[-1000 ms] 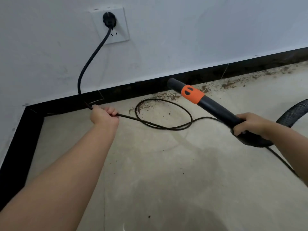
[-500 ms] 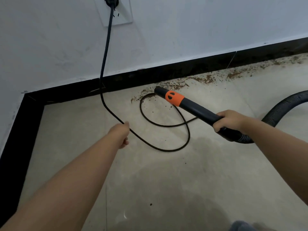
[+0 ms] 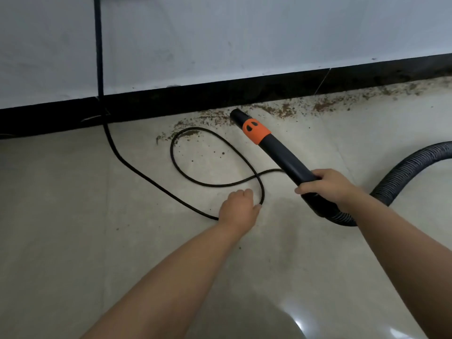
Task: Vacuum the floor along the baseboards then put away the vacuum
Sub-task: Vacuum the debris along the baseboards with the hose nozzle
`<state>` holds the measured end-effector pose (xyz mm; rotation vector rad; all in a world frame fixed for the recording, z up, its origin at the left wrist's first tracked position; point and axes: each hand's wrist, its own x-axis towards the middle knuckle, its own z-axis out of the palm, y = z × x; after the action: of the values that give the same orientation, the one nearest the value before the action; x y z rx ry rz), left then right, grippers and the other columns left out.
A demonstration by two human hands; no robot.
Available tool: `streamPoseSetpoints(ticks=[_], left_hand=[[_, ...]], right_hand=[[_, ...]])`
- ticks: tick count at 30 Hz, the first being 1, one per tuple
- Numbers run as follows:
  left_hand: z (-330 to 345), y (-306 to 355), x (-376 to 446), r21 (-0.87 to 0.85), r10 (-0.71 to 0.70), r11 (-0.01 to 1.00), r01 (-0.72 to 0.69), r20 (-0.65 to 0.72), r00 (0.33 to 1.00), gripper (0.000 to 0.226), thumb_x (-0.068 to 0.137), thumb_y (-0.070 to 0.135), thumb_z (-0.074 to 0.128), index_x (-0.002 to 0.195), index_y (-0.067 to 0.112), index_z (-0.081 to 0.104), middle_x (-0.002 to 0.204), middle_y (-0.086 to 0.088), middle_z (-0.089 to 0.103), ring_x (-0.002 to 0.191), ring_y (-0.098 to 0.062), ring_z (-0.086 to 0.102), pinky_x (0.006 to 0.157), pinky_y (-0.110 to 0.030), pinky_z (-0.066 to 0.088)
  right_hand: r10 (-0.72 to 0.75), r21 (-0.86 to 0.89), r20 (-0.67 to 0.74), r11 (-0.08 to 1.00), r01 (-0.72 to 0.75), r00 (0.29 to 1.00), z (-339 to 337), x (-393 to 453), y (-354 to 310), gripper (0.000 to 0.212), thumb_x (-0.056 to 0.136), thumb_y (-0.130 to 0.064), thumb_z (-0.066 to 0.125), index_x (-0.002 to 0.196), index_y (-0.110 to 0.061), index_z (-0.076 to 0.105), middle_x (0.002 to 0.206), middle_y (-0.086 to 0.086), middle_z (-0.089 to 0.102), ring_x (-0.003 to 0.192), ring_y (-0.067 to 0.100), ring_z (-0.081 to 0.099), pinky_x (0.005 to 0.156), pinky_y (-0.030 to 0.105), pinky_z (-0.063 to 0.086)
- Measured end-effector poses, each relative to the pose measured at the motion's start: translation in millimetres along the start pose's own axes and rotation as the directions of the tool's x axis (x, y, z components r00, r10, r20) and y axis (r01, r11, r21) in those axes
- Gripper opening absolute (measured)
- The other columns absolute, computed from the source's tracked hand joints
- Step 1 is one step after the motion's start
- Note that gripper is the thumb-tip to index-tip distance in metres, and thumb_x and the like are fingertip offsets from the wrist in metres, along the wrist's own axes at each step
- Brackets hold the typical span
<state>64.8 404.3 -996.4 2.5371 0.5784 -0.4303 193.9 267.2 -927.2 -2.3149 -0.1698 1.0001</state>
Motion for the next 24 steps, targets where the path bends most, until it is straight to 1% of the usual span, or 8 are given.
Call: streamPoseSetpoints(ticks=[4,8,12,15,18,21,22,24], left_hand=[[-7,0,32,0.141,0.004,0.99,0.019,-0.159,0.987,0.046,0.092,0.004,0.039,0.137,0.013,0.032,0.128,-0.01,0.044,0.118,-0.025,0.039,0.088,-0.031,0.038],[-18,-13,66,0.245,0.025,0.969,-0.015,-0.04,0.999,0.058,0.096,0.017,0.041,0.148,0.025,0.016,0.125,-0.012,0.043,0.116,-0.027,0.041,0.084,-0.034,0.04],[-23,-9,80,0.359,0.045,0.932,-0.056,0.037,0.998,0.031,0.094,0.008,0.04,0.125,0.007,0.043,0.12,-0.014,0.05,0.11,-0.029,0.048,0.078,-0.033,0.041],[-27,-2,77,0.511,0.058,0.853,-0.102,0.101,0.993,0.031,0.09,0.0,0.039,0.121,0.003,0.045,0.123,-0.015,0.049,0.113,-0.03,0.048,0.087,-0.034,0.041],[-33,-2,70,0.563,0.089,0.821,-0.096,0.039,0.995,0.028,0.09,0.003,0.04,0.118,0.003,0.045,0.121,-0.015,0.051,0.111,-0.03,0.05,0.089,-0.035,0.04],[-48,-4,61,0.618,0.347,0.759,-0.205,-0.118,0.93,0.021,0.057,0.006,0.065,0.078,0.007,0.061,0.072,-0.01,0.06,0.057,-0.021,0.06,0.051,-0.024,0.044],[-56,-5,58,0.65,0.416,0.722,-0.237,-0.134,0.9,0.017,0.046,0.005,0.062,0.062,0.01,0.059,0.056,-0.006,0.054,0.039,-0.018,0.052,0.04,-0.019,0.037],[-68,-9,50,0.668,0.467,0.696,-0.264,-0.141,0.873,0.007,0.048,0.008,0.05,0.052,0.011,0.055,0.046,-0.004,0.047,0.03,-0.017,0.042,0.035,-0.015,0.029]], right_hand=[[0.055,0.03,-0.04,0.998,-0.054,0.998,-8,9,10,0.016,0.073,-0.016,0.075,0.082,-0.01,0.063,0.075,0.009,0.059,0.068,0.022,0.056,0.059,0.028,0.043],[0.072,0.0,-0.044,0.997,-0.072,0.996,-9,19,16,0.016,0.073,-0.018,0.074,0.082,-0.011,0.063,0.072,0.006,0.059,0.066,0.02,0.056,0.055,0.026,0.043],[0.039,-0.038,-0.037,0.998,-0.041,0.999,-7,26,19,0.018,0.072,-0.021,0.074,0.084,-0.013,0.063,0.073,0.003,0.059,0.067,0.017,0.057,0.057,0.026,0.043],[0.026,-0.059,-0.041,0.998,-0.028,0.999,-6,27,20,0.018,0.072,-0.02,0.074,0.085,-0.012,0.064,0.071,0.003,0.058,0.065,0.016,0.056,0.055,0.025,0.042],[-0.003,-0.081,-0.064,0.997,-0.002,0.998,-9,25,17,0.016,0.073,-0.019,0.074,0.079,-0.012,0.062,0.067,0.003,0.055,0.061,0.015,0.053,0.052,0.025,0.038],[-0.063,-0.104,-0.083,0.993,0.054,0.995,-16,18,12,0.015,0.074,-0.017,0.073,0.073,-0.014,0.059,0.064,0.001,0.053,0.059,0.013,0.05,0.051,0.024,0.036],[-0.085,-0.109,-0.087,0.991,0.075,0.993,-18,15,9,0.015,0.075,-0.016,0.073,0.073,-0.014,0.058,0.064,0.001,0.053,0.059,0.012,0.05,0.051,0.024,0.035],[-0.115,-0.122,-0.077,0.987,0.105,0.99,-21,10,1,0.013,0.075,-0.015,0.073,0.077,-0.013,0.06,0.066,0.002,0.053,0.06,0.012,0.05,0.053,0.025,0.037]])
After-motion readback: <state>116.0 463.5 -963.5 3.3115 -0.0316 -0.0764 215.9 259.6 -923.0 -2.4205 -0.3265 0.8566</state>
